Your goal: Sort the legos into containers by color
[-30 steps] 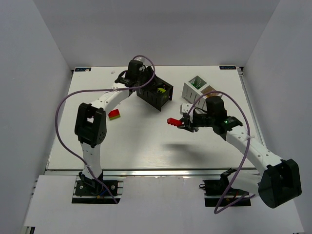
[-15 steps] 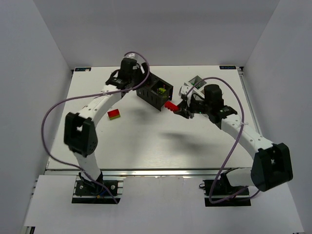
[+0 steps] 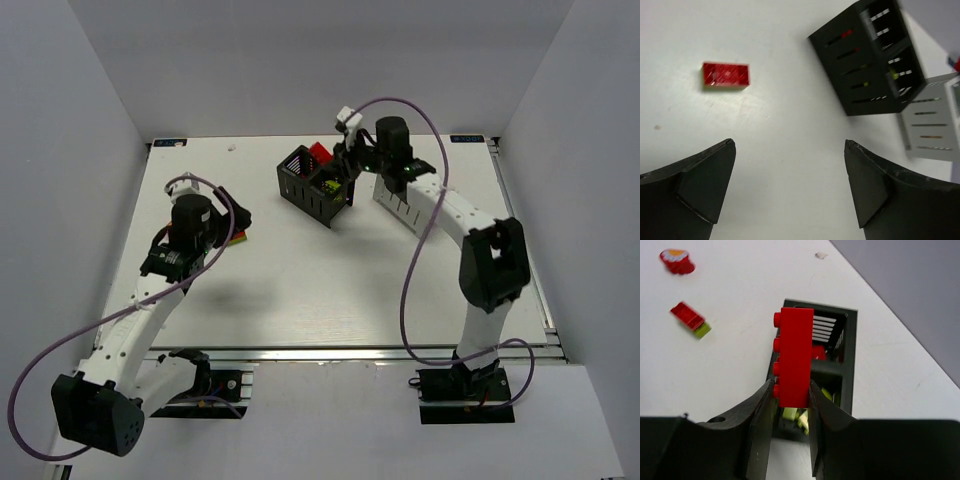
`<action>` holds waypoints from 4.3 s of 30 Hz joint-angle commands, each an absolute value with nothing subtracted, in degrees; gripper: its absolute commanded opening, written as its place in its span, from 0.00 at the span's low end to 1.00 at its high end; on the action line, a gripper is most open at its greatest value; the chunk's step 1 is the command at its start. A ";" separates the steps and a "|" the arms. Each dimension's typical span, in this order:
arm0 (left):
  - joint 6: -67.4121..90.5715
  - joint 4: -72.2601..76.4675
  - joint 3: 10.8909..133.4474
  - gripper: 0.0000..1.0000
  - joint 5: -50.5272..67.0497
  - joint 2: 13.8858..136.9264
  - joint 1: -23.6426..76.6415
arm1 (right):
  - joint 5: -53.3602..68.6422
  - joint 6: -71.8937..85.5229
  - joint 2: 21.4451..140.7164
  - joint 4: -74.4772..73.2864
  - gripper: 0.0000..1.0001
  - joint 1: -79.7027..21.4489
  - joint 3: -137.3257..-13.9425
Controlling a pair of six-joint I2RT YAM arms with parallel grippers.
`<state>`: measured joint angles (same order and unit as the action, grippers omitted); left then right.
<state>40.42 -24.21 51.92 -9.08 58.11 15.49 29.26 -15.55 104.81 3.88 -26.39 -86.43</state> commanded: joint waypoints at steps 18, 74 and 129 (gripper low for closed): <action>47.37 -38.67 40.96 0.98 -17.14 38.50 15.21 | 24.96 -2.64 128.75 11.25 0.00 -29.62 -113.46; 28.24 -38.24 62.40 0.98 -15.39 76.72 14.33 | 62.75 -29.61 94.31 1.77 0.57 -22.94 -77.70; -32.96 -29.53 71.72 0.70 -2.29 105.03 11.43 | 59.68 -29.97 85.08 -8.35 0.64 -21.88 -67.85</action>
